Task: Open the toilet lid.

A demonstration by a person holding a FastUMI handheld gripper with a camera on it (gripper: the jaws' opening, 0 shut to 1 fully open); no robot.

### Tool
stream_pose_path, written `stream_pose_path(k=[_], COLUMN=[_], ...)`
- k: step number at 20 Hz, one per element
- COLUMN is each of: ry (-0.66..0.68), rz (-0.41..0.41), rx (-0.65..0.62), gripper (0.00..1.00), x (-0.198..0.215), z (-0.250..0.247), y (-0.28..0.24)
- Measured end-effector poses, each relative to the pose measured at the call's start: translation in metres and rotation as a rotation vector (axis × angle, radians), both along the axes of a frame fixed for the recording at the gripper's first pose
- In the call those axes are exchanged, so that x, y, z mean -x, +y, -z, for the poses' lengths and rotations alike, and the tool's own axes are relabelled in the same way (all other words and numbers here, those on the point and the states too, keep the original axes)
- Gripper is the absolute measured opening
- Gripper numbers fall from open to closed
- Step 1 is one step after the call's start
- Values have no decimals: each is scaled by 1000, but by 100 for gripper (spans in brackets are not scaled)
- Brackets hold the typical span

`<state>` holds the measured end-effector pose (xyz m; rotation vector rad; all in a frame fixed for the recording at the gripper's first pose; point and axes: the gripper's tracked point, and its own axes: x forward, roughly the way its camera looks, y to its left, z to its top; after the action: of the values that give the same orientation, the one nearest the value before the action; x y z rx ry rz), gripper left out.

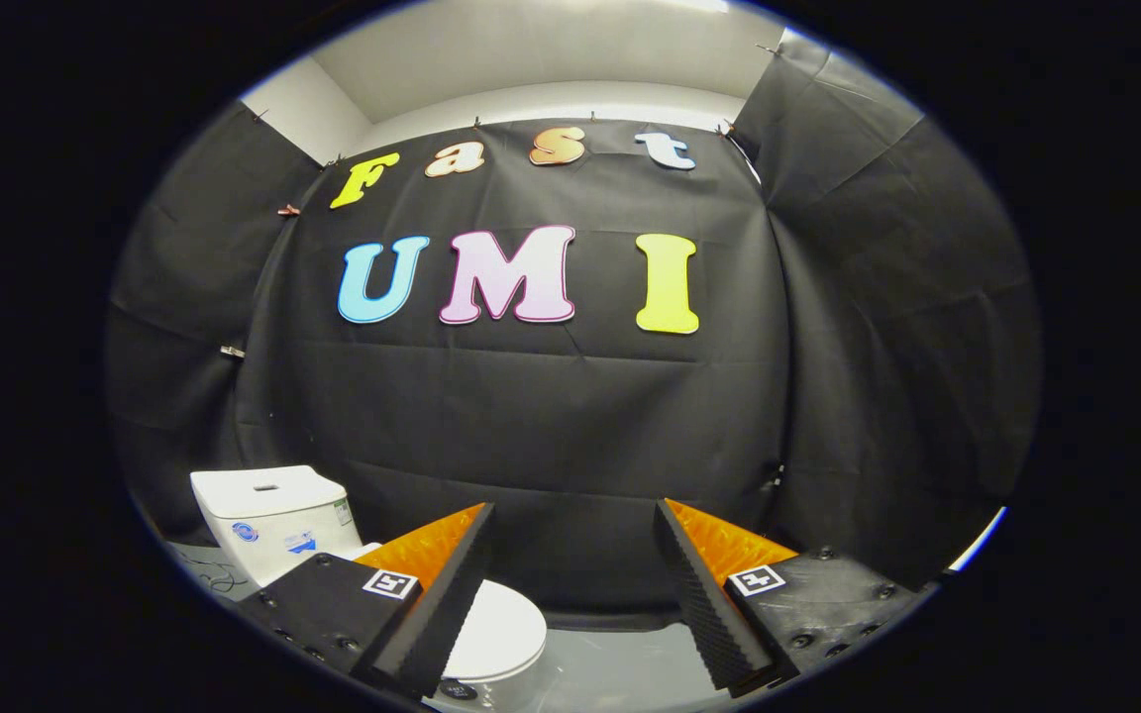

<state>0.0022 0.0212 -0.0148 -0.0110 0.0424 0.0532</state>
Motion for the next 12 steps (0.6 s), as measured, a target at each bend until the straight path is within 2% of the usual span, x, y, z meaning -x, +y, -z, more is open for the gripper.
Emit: stream_pose_path(k=[6, 12], ry=[35, 110], rz=[22, 98], rx=[-109, -108], gripper=[98, 98], x=[-8, -37], z=[3, 37], y=[7, -3])
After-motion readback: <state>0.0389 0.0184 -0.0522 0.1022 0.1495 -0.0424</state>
